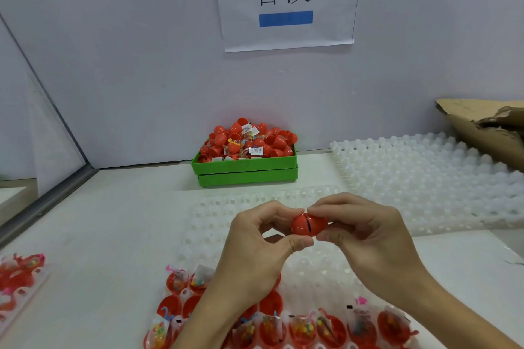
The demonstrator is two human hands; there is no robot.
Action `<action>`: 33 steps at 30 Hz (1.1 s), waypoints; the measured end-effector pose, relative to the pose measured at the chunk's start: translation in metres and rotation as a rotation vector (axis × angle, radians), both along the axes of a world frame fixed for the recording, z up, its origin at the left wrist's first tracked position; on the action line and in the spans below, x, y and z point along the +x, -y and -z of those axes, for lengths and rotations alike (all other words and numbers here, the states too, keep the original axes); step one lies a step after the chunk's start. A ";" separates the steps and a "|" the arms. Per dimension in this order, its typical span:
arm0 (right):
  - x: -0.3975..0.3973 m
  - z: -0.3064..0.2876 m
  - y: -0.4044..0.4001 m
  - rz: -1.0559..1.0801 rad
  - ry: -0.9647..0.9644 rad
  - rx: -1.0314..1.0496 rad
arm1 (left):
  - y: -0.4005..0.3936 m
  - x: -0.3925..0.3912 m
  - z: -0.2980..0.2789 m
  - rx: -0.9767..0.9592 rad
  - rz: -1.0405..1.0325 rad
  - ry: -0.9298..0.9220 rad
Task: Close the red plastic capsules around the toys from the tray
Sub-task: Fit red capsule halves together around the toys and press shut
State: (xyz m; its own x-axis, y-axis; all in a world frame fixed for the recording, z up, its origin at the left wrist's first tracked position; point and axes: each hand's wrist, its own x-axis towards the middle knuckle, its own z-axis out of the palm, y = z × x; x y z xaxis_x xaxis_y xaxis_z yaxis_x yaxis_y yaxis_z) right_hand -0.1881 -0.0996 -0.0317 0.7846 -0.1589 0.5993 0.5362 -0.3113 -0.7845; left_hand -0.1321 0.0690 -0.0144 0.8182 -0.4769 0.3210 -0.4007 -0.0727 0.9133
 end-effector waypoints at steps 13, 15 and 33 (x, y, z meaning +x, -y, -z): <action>0.005 0.006 -0.003 0.093 0.004 -0.093 | 0.005 -0.002 0.001 0.031 -0.084 0.023; 0.006 0.005 -0.003 0.079 -0.018 -0.060 | 0.004 -0.001 0.000 0.017 -0.072 0.015; 0.005 -0.001 -0.005 0.038 -0.127 0.191 | 0.005 -0.005 -0.004 0.032 -0.058 0.031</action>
State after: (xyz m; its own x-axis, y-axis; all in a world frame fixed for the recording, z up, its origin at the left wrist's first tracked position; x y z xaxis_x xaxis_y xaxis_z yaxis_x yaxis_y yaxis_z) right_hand -0.1826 -0.0951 -0.0306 0.8433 -0.2908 0.4520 0.4198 -0.1688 -0.8918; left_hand -0.1369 0.0640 -0.0104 0.8346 -0.4393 0.3323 -0.4231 -0.1251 0.8974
